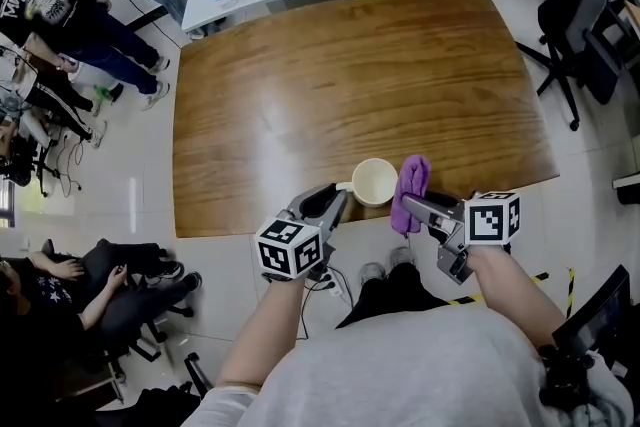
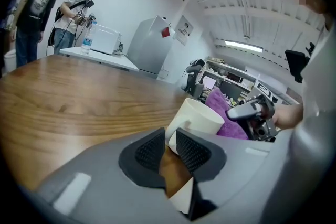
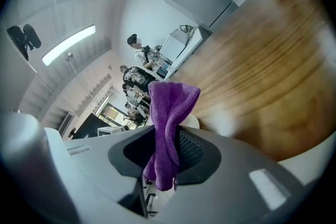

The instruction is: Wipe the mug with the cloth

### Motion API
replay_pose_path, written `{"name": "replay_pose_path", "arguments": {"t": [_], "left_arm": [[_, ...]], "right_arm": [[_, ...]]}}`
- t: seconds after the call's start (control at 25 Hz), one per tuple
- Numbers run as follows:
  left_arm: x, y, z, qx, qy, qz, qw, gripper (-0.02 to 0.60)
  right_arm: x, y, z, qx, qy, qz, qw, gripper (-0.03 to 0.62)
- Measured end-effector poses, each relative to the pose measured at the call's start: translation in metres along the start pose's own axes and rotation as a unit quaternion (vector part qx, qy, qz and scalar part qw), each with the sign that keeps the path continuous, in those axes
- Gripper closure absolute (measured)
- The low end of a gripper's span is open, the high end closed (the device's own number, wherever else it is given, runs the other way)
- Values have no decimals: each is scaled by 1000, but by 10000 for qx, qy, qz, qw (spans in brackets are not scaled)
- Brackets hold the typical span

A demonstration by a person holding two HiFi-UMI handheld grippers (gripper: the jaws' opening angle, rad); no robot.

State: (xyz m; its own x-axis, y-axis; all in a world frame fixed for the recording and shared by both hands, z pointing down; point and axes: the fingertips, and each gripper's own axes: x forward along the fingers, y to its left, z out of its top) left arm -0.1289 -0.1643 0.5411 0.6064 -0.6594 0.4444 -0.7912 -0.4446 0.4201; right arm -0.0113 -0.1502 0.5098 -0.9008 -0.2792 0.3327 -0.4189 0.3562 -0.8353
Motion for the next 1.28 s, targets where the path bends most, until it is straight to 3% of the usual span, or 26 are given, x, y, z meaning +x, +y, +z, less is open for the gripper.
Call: {"name": "replay_pose_path", "arguments": {"t": [0.24, 0.48, 0.72, 1.0, 1.28], "left_arm": [[-1, -8, -6, 17, 64, -49, 10000, 528], [0, -12, -9, -44, 48, -122, 9999, 523], [0, -15, -11, -121, 33, -181, 9998, 522], [3, -22, -12, -181, 104, -365, 9991, 518], [8, -44, -14, -87, 217, -707, 9972, 518]], "right_arm": [[5, -23, -5, 150, -18, -175, 9997, 485], [13, -51, -12, -46, 229, -674, 9975, 485], [15, -59, -10, -65, 288, -775, 9966, 485], [0, -54, 3, 66, 101, -662, 9977, 484], [-28, -5, 9, 241, -251, -66, 9994, 485]]}}
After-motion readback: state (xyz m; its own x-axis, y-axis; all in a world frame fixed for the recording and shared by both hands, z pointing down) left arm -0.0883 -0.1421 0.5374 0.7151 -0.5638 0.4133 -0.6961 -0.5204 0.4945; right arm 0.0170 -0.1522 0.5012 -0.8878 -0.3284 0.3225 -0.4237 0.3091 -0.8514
